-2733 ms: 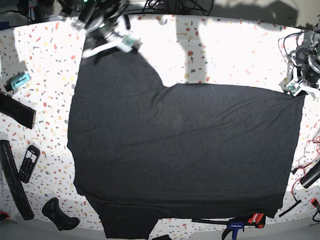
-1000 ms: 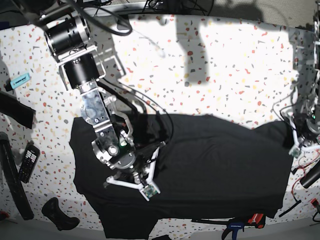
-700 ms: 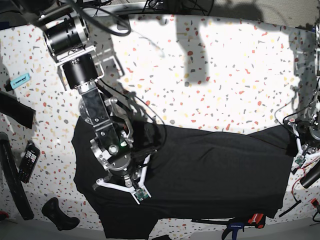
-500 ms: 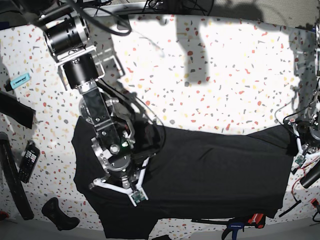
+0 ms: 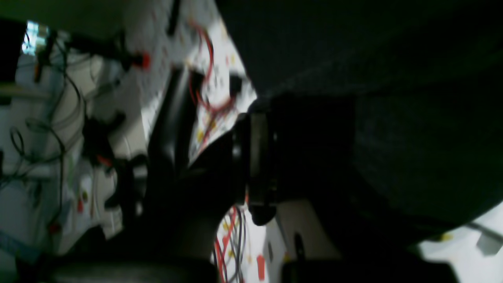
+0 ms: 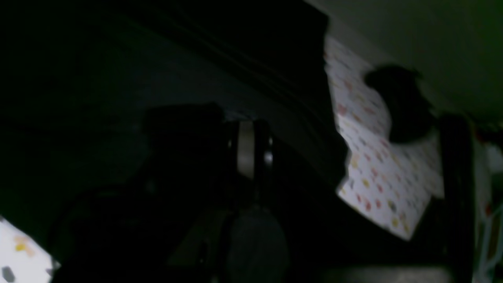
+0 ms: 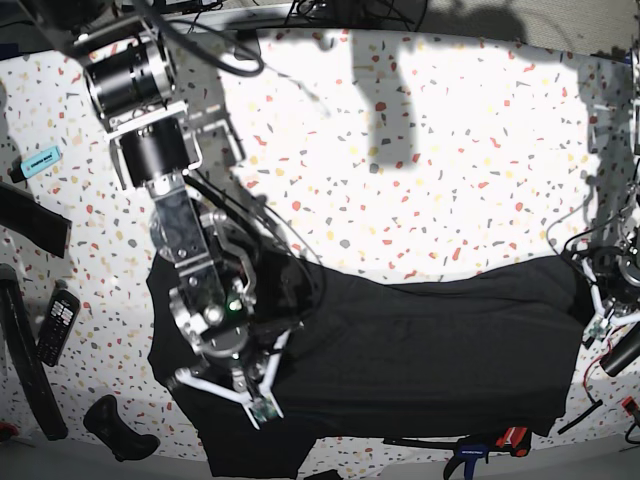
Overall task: Fold the T-shirt properly
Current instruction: 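Lift the gripped shirt edge and carry it over the shirt body, then lower the folded edge onto the opposite shirt edge with both grippers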
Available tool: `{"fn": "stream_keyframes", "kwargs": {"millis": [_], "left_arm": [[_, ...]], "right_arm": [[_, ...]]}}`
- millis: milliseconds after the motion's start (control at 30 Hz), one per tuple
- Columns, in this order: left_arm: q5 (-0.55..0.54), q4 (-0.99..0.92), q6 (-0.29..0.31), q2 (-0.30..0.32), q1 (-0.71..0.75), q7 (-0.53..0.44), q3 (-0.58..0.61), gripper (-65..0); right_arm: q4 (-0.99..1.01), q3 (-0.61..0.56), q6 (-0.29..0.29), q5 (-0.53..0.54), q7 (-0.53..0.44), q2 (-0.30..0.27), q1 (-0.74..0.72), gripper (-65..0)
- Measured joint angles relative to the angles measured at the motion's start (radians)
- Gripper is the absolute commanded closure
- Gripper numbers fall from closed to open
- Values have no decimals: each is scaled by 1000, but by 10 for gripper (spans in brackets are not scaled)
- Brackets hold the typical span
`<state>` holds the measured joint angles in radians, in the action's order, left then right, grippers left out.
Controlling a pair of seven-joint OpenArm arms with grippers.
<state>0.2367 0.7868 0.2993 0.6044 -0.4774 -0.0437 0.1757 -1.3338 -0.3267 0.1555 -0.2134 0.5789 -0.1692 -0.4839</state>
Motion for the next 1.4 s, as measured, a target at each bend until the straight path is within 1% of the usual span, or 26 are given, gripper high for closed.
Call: {"fn": "stream_keyframes", "kwargs": {"millis": [67, 133, 233, 367, 433, 567, 667, 767, 833, 967, 1067, 1100, 1233, 1267, 1300, 1367, 1400], "left_arm": [[3, 0, 72, 3, -2, -33, -1, 0], [4, 0, 106, 2, 0, -43, -1, 0], [5, 0, 105, 5, -6, -49, 32, 0], [6, -1, 103, 11, -51, -39, 152, 0], [3, 0, 102, 8, -80, -43, 215, 0], [5, 0, 57, 3, -132, -42, 303, 0], [3, -16, 44, 2, -164, -40, 324, 0], [3, -98, 26, -16, -203, -41, 324, 0], [4, -179, 25, -34, -235, -47, 323, 0], [5, -321, 21, -70, -289, -93, 323, 0], [6, -376, 21, -92, -306, -150, 323, 0], [7, -382, 16, -100, -307, -160, 323, 0], [8, -387, -104, -125, -307, -129, 323, 0], [4, -387, -116, -125, -309, -120, 323, 0], [4, -387, -111, -124, -313, -113, 323, 0], [4, -387, -119, -125, -319, -97, 323, 0], [5, -387, -137, -125, -322, -82, 323, 0]], "right_arm": [[0, 0, 15, 8, -12, 4, -13, 0], [8, 0, 26, 26, -14, 12, -25, 0], [63, -1, 35, 34, -15, 14, -65, 0], [183, -1, 40, 48, -16, 15, -127, 0], [248, 0, 56, 48, -18, 22, -153, 0], [338, 0, 63, 46, -35, 54, -190, 0], [374, 0, 63, 44, -41, 89, -228, 0], [406, 0, 64, 37, -50, 121, -261, 0], [422, 0, 67, 34, -56, 137, -274, 0], [426, 0, 67, 30, -67, 145, -285, 0], [426, 0, 67, 28, -79, 141, -289, 0], [426, 0, 67, 6, -82, 140, -288, 0], [426, 0, 67, -23, -98, 139, -286, 0], [426, 0, 67, -23, -101, 139, -286, 0], [426, 0, 67, -23, -101, 139, -287, 0], [426, 0, 67, -23, -108, 139, -286, 0], [426, 0, 67, -32, -109, 139, -286, 0]]}}
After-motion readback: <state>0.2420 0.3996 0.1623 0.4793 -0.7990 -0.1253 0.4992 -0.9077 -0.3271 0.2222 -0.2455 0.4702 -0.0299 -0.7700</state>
